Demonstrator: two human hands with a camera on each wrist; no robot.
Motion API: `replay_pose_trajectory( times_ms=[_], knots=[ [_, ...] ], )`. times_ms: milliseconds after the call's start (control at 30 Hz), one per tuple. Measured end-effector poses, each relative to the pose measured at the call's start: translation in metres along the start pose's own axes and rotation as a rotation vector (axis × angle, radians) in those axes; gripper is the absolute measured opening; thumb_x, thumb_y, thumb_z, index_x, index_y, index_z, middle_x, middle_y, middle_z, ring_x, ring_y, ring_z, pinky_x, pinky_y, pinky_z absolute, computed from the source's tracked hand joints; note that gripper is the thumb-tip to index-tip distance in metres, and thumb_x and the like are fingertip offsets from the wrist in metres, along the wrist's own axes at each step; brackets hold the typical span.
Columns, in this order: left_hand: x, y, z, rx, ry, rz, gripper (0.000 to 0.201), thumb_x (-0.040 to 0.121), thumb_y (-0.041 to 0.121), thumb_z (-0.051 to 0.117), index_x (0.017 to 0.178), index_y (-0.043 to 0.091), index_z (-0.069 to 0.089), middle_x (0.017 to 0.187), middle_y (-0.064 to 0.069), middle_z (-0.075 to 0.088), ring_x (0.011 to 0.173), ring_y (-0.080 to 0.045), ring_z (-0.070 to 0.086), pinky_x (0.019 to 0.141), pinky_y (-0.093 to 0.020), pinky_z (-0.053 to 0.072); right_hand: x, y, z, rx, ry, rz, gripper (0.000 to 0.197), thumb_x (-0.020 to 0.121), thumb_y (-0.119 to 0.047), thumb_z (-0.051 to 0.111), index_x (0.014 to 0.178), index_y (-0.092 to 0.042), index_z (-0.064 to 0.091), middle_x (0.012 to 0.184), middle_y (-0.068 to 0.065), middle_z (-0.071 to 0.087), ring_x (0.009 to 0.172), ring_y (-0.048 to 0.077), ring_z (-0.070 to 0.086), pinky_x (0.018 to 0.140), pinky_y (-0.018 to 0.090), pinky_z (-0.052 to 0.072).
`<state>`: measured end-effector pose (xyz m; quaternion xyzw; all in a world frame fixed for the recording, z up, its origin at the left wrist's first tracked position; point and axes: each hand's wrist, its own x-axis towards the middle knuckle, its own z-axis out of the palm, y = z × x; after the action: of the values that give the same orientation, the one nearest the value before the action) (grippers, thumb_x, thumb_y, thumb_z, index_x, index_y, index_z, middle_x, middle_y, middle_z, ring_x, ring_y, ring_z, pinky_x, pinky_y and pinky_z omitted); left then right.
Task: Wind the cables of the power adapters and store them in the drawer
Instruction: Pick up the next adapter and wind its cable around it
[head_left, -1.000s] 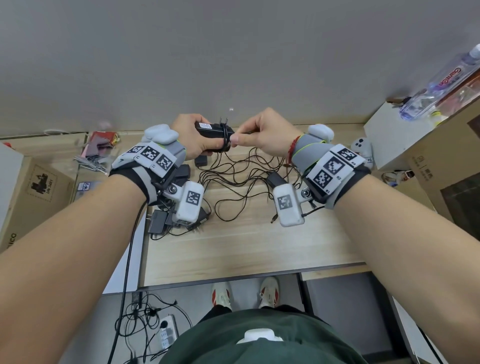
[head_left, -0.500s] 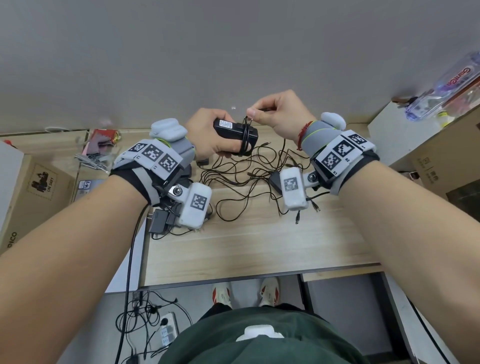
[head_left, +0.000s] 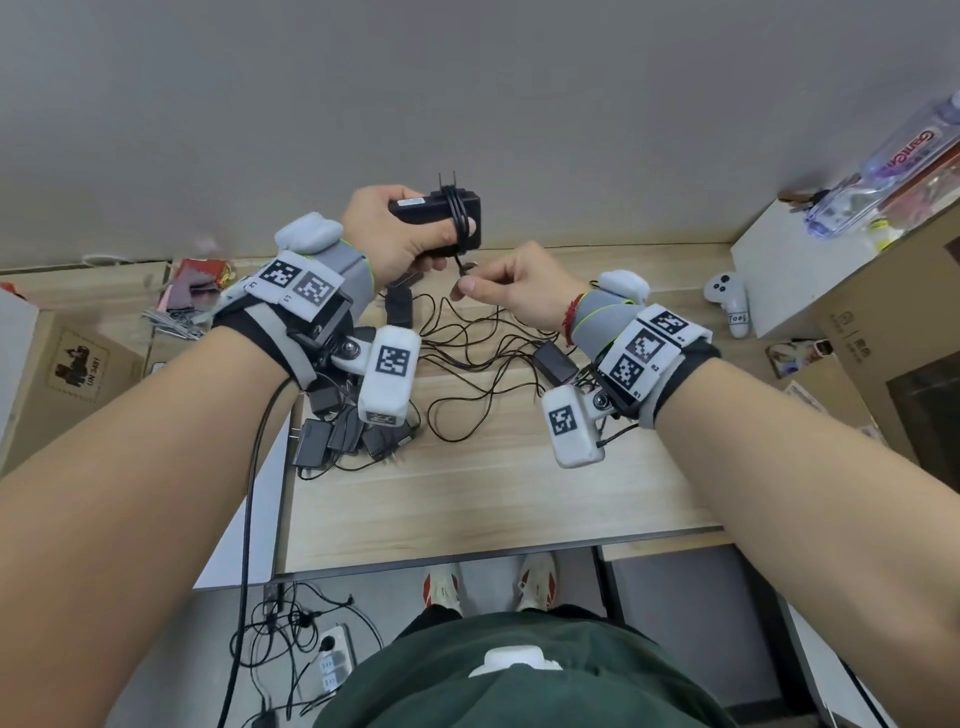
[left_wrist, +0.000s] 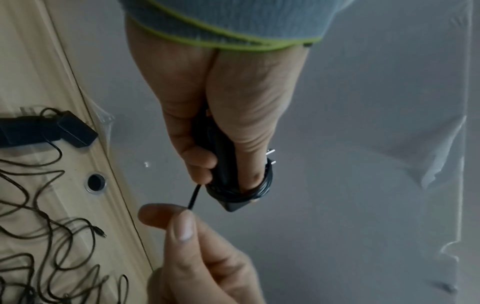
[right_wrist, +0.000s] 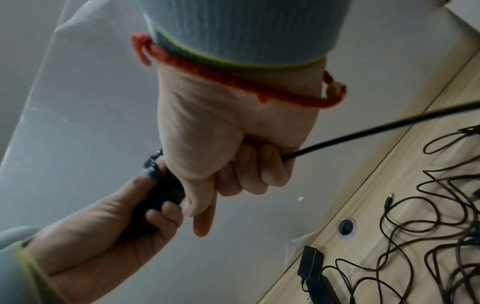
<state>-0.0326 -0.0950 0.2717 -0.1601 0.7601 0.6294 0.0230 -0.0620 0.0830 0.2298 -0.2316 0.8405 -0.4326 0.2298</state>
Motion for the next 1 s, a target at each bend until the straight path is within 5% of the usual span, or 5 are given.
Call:
replay_pose_trajectory(
  times_ms=[67,333,633,800,1000],
  knots=[
    [0.001,-0.004,-0.001,0.054,0.008,-0.023,0.033,0.07,0.016,0.087,0.081,0.012,0.057,0.066,-0.007,0.067,0.049,-0.016,0.063,0.05,-0.027,0.051,0.0,-0.004,0.002,-0.021,-0.019,-0.021,0.014,0.091,-0.038,0.067,0.085,-0.031,0.077,0.061,0.01,0.063,0.062,0.007,0.037,0.06,0.025,0.031],
    [-0.004,-0.015,-0.002,0.254,-0.096,-0.052,0.032,0.068,0.008,0.088,0.082,0.01,0.059,0.082,-0.01,0.064,0.061,-0.017,0.067,0.049,-0.024,0.057,-0.005,-0.021,-0.03,-0.048,0.072,-0.049,0.013,0.086,-0.029,0.074,0.083,-0.017,0.078,0.059,-0.002,0.051,0.056,0.007,0.038,0.056,0.022,0.033],
    [-0.022,-0.006,0.006,0.326,-0.232,-0.001,0.033,0.066,0.009,0.089,0.076,0.014,0.058,0.075,-0.012,0.064,0.061,-0.029,0.068,0.068,-0.06,0.057,0.001,-0.02,-0.053,0.076,0.222,-0.077,0.012,0.086,-0.026,0.075,0.079,-0.018,0.073,0.066,-0.001,0.066,0.058,-0.001,0.051,0.066,0.012,0.044],
    [-0.032,0.005,0.014,0.248,-0.288,0.077,0.03,0.072,0.0,0.083,0.077,0.011,0.055,0.069,-0.011,0.062,0.047,-0.015,0.064,0.044,-0.024,0.05,0.002,-0.007,-0.044,0.125,0.229,-0.087,0.018,0.089,-0.03,0.071,0.073,-0.024,0.07,0.072,0.002,0.061,0.07,0.01,0.049,0.074,0.025,0.044],
    [-0.035,0.012,0.017,0.104,-0.25,0.116,0.031,0.072,0.009,0.085,0.075,0.014,0.055,0.068,-0.011,0.066,0.052,-0.021,0.064,0.051,-0.027,0.054,-0.007,0.001,-0.023,0.204,0.236,-0.02,0.029,0.098,-0.018,0.058,0.077,-0.001,0.07,0.044,-0.015,0.038,0.04,0.003,0.024,0.042,0.012,0.021]
  ],
)
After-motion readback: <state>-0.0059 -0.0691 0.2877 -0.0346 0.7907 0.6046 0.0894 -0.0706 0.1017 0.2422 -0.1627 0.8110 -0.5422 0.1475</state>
